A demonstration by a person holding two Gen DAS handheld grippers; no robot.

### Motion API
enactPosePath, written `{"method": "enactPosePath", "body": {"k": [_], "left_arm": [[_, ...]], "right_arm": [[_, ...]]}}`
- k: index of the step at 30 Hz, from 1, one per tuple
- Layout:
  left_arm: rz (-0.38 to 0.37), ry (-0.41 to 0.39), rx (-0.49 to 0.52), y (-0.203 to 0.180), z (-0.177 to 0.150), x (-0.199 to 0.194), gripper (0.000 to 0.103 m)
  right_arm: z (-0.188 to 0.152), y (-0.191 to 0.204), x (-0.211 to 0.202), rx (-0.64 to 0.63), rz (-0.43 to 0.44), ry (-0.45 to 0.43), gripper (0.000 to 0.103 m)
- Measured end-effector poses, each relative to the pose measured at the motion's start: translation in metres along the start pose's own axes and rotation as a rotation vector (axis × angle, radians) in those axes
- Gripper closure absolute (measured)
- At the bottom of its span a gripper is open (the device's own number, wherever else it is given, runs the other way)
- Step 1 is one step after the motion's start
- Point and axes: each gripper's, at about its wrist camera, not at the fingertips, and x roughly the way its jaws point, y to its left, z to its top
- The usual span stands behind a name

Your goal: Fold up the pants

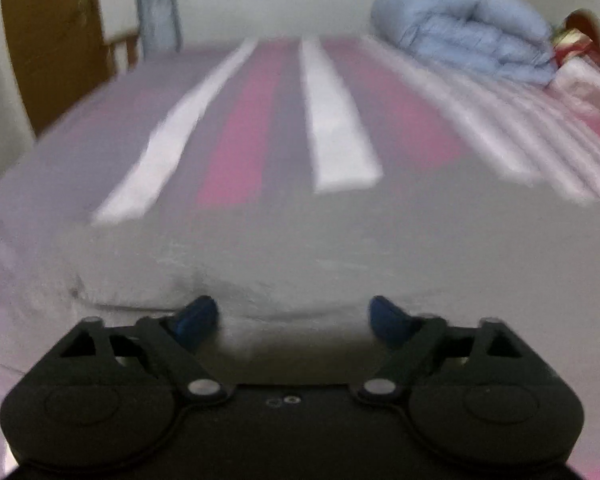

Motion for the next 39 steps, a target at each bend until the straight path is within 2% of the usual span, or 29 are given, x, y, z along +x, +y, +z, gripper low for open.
{"method": "enactPosePath", "body": {"k": [2,3,4,6,8,9,10,11,13,15,17,18,20,21,23,27,30,31,32,34,36,39], "left_arm": [[0.004,-0.019,-0.029,0.009,-0.002,0.003,0.013],[0.011,-0.028,-0.036,0.012,-0.004,-0.002,0.019],[0.019,-0.055,-0.049,0.014,-0.006,-0.012,0.021],[0.032,-0.145,-0.083,0.017,-0.016,-0.04,0.011],[0.053,-0.227,-0.138,0.022,-0.029,-0.066,0.008],[0.046,-0.255,-0.165,0.023,-0.039,-0.077,0.007],[0.053,-0.272,-0.184,0.021,-0.048,-0.084,0.007],[0.071,-0.293,-0.207,0.019,-0.058,-0.092,0.006],[0.074,-0.308,-0.245,0.019,-0.068,-0.101,0.006],[0.076,-0.333,-0.284,0.017,-0.081,-0.109,0.006],[0.073,-0.327,-0.293,0.016,-0.087,-0.113,0.006],[0.074,-0.314,-0.292,0.016,-0.09,-0.113,0.006],[0.085,-0.291,-0.294,0.019,-0.096,-0.111,0.006],[0.094,-0.279,-0.307,0.023,-0.098,-0.111,0.006],[0.096,-0.254,-0.376,0.034,-0.102,-0.107,0.006],[0.09,-0.235,-0.488,0.054,-0.11,-0.1,0.006],[0.081,-0.224,-0.52,0.061,-0.112,-0.098,0.006],[0.083,-0.221,-0.518,0.061,-0.112,-0.097,0.006],[0.086,-0.22,-0.514,0.06,-0.112,-0.098,0.006],[0.09,-0.218,-0.51,0.06,-0.112,-0.097,0.006],[0.089,-0.222,-0.519,0.06,-0.112,-0.097,0.006],[0.101,-0.238,-0.537,0.062,-0.113,-0.1,0.006]], "right_arm": [[0.005,-0.013,0.001,0.037,-0.018,-0.019,0.076],[0.007,-0.019,-0.008,0.043,-0.077,-0.06,0.076],[0.006,-0.028,-0.019,0.064,-0.093,-0.098,0.076],[-0.001,-0.056,-0.047,0.177,-0.042,-0.167,0.076],[-0.012,-0.088,-0.072,0.306,-0.029,-0.223,0.075],[-0.02,-0.109,-0.083,0.416,-0.012,-0.245,0.075],[-0.029,-0.131,-0.089,0.542,0.016,-0.259,0.071],[-0.037,-0.148,-0.093,0.643,0.043,-0.265,0.05],[-0.047,-0.168,-0.098,0.781,0.089,-0.285,0.033],[-0.051,-0.174,-0.095,0.842,0.15,-0.273,0.033],[-0.048,-0.173,-0.089,0.854,0.152,-0.236,0.033],[-0.046,-0.174,-0.085,0.857,0.152,-0.224,0.034],[-0.041,-0.173,-0.078,0.868,0.135,-0.184,0.048],[-0.04,-0.174,-0.073,0.878,0.14,-0.167,0.049],[-0.039,-0.175,-0.066,0.878,0.132,-0.14,0.055],[-0.035,-0.179,-0.051,0.876,0.135,-0.113,0.058],[-0.032,-0.175,-0.043,0.822,0.115,-0.095,0.061],[-0.031,-0.173,-0.038,0.804,0.102,-0.087,0.066],[-0.03,-0.172,-0.035,0.788,0.089,-0.079,0.077],[-0.031,-0.171,-0.029,0.768,0.102,-0.061,0.089],[-0.028,-0.166,-0.033,0.726,0.098,-0.064,0.091],[-0.024,-0.154,-0.049,0.686,0.101,-0.122,0.091]]}}
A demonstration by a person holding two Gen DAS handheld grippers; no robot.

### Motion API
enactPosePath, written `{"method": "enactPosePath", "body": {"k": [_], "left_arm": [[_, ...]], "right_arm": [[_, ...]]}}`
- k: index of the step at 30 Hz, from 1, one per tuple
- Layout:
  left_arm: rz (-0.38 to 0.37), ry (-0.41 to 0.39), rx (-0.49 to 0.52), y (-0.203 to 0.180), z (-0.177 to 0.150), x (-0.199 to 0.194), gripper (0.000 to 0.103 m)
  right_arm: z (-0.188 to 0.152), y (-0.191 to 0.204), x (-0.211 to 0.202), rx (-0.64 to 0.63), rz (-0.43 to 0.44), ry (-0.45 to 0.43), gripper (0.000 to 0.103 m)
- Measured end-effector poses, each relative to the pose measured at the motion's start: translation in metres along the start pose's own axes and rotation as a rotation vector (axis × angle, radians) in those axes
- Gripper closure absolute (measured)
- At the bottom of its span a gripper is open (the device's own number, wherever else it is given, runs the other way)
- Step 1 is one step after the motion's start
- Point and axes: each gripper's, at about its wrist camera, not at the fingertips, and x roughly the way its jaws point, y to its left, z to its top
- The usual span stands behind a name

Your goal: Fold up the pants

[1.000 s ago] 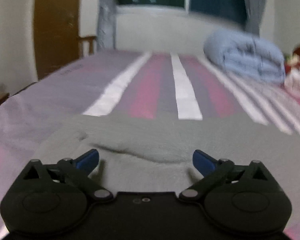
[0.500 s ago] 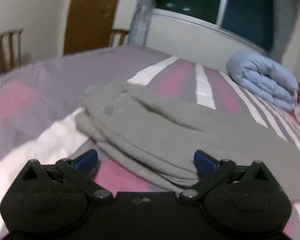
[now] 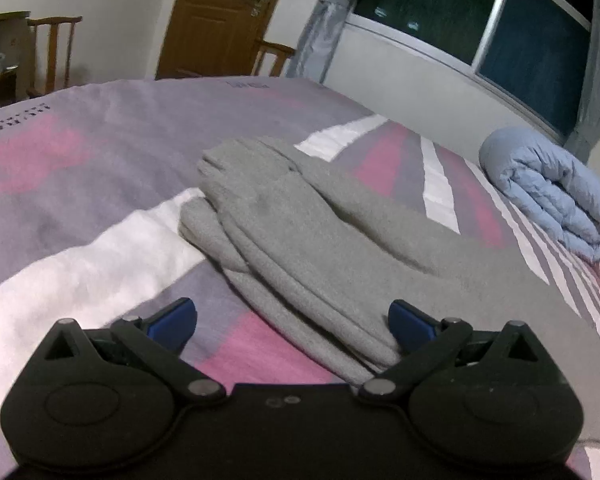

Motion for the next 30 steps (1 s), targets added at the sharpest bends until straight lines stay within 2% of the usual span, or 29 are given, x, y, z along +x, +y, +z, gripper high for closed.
{"method": "enactPosePath", "body": {"k": [3,7,11,15,17,18,21,22,23,25,28,30], "left_arm": [[0.004,-0.018,-0.053,0.008,0.002,-0.003,0.006],[0.009,-0.038,-0.106,0.021,0.003,-0.009,0.006],[0.028,-0.064,-0.148,0.037,0.006,-0.018,0.006],[0.011,-0.07,-0.197,0.054,0.008,-0.021,0.006],[0.001,-0.071,-0.213,0.059,0.008,-0.021,0.006],[-0.001,-0.073,-0.217,0.059,0.008,-0.021,0.006],[-0.001,-0.069,-0.208,0.058,0.008,-0.02,0.006],[-0.006,-0.069,-0.207,0.059,0.008,-0.021,0.006],[-0.012,-0.068,-0.206,0.06,0.007,-0.021,0.006],[-0.027,-0.071,-0.213,0.064,0.007,-0.022,0.006],[-0.033,-0.075,-0.233,0.067,0.006,-0.022,0.006],[-0.026,-0.072,-0.221,0.064,0.006,-0.021,0.006]], "right_arm": [[-0.005,0.034,-0.012,-0.075,0.046,-0.035,0.091],[-0.022,0.103,-0.018,-0.181,0.15,-0.047,0.091],[-0.062,0.178,-0.013,-0.281,0.262,-0.015,0.091],[-0.133,0.245,0.005,-0.388,0.366,0.075,0.091],[-0.189,0.27,0.022,-0.461,0.405,0.178,0.091],[-0.22,0.278,0.03,-0.519,0.406,0.232,0.091],[-0.322,0.288,0.063,-0.764,0.356,0.477,0.085],[-0.338,0.287,0.058,-0.83,0.349,0.42,0.082],[-0.345,0.288,0.051,-0.863,0.347,0.37,0.076],[-0.344,0.289,0.046,-0.819,0.376,0.392,0.066],[-0.338,0.292,0.029,-0.825,0.429,0.396,0.065],[-0.33,0.293,0.019,-0.813,0.49,0.361,0.065]]}}
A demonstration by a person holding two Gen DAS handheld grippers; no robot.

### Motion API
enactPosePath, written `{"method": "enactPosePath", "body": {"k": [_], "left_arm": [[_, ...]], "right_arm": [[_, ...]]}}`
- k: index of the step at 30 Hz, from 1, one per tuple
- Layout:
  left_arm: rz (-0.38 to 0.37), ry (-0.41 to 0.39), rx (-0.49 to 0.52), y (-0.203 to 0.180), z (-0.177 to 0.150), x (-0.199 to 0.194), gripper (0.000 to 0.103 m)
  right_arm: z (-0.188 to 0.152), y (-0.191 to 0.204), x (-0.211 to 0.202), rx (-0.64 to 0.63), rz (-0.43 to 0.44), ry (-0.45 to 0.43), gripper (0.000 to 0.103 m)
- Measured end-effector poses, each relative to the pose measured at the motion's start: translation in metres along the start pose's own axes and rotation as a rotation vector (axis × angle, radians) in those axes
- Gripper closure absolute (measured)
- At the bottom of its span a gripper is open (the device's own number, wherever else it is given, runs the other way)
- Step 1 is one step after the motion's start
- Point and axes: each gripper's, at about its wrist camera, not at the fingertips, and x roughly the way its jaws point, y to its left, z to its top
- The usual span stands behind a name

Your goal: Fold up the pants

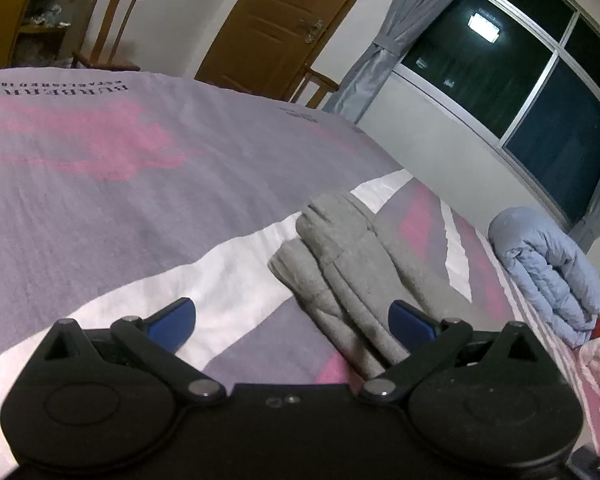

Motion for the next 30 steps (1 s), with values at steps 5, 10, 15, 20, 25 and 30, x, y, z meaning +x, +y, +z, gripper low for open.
{"method": "enactPosePath", "body": {"k": [5,10,15,20,25,30], "left_arm": [[-0.001,0.011,0.023,-0.003,-0.001,0.0,0.006],[0.013,0.016,0.035,-0.006,-0.002,0.001,0.006],[0.01,0.019,0.04,-0.005,-0.002,0.002,0.006],[0.025,0.017,0.07,-0.013,-0.004,0.006,0.006],[0.034,0.039,0.139,-0.02,-0.008,0.009,0.006],[0.054,0.049,0.15,-0.023,-0.007,0.011,0.006]], "right_arm": [[0.009,-0.011,0.007,0.133,-0.217,-0.069,0.065],[-0.004,0.006,0.05,0.134,-0.141,0.058,0.064],[0.026,-0.027,-0.01,0.159,-0.203,-0.136,0.064],[0.029,-0.112,-0.046,0.178,-0.477,-0.07,0.064],[0.058,-0.16,-0.037,0.18,-0.461,-0.038,0.064],[0.092,-0.205,-0.009,0.281,-0.421,-0.104,0.064]]}}
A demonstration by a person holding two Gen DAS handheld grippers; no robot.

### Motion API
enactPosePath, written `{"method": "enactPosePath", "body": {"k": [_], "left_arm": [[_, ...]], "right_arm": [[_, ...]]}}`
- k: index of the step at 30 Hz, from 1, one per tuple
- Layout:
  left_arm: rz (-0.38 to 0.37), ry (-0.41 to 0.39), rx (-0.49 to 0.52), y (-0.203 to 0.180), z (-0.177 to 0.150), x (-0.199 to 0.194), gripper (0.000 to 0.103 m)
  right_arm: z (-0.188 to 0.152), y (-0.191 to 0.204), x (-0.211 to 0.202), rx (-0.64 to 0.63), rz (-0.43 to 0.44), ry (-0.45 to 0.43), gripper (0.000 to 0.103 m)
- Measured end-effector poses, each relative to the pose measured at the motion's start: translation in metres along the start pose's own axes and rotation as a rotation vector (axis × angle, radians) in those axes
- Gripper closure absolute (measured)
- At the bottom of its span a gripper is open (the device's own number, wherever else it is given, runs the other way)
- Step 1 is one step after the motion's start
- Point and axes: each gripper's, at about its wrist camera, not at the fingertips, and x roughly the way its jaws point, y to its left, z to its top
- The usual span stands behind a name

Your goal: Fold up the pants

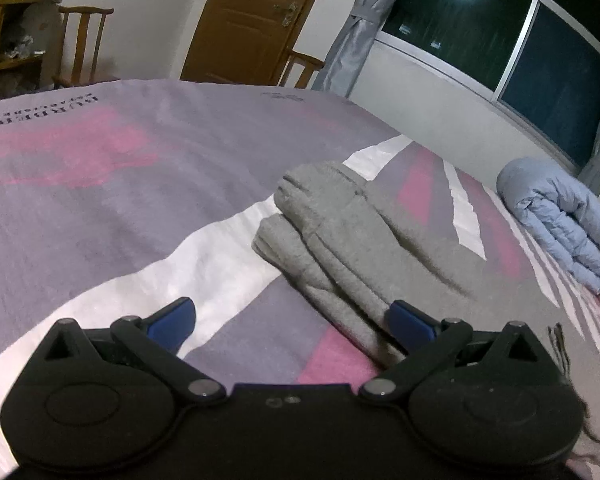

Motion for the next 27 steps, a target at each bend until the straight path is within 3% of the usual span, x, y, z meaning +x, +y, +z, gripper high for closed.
{"method": "enactPosePath", "body": {"k": [2,3,7,10,12,14,16,20,24,27], "left_arm": [[0.016,0.0,-0.002,-0.003,0.001,0.001,0.006],[0.019,0.0,-0.006,-0.005,0.001,0.002,0.006],[-0.06,-0.053,-0.026,-0.01,0.005,-0.005,0.006],[-0.137,-0.064,-0.024,-0.013,0.008,-0.001,0.008],[-0.176,-0.012,-0.075,-0.01,0.01,0.011,0.013],[-0.23,0.038,-0.17,-0.003,0.01,0.026,0.013],[-0.267,0.044,-0.231,0.002,0.012,0.033,0.012],[-0.353,0.071,-0.347,0.016,0.017,0.056,0.007],[-0.376,0.038,-0.421,0.025,0.017,0.072,0.007],[-0.359,0.024,-0.409,0.022,0.02,0.083,0.008]], "right_arm": [[-0.004,-0.014,0.023,0.04,0.008,0.143,0.057],[-0.007,-0.017,0.022,0.024,0.015,0.145,0.057],[-0.025,-0.022,-0.049,0.016,0.067,-0.029,0.052],[-0.055,-0.028,-0.102,-0.101,0.043,-0.144,0.029],[-0.071,-0.032,-0.123,-0.129,0.036,-0.171,0.028],[-0.067,-0.04,-0.138,-0.071,0.048,-0.189,0.028],[-0.065,-0.045,-0.151,-0.039,0.044,-0.239,0.028],[-0.069,-0.057,-0.15,0.049,-0.009,-0.214,0.028],[-0.072,-0.068,-0.153,0.122,-0.038,-0.211,0.028],[-0.075,-0.068,-0.152,0.112,-0.059,-0.209,0.028]]}}
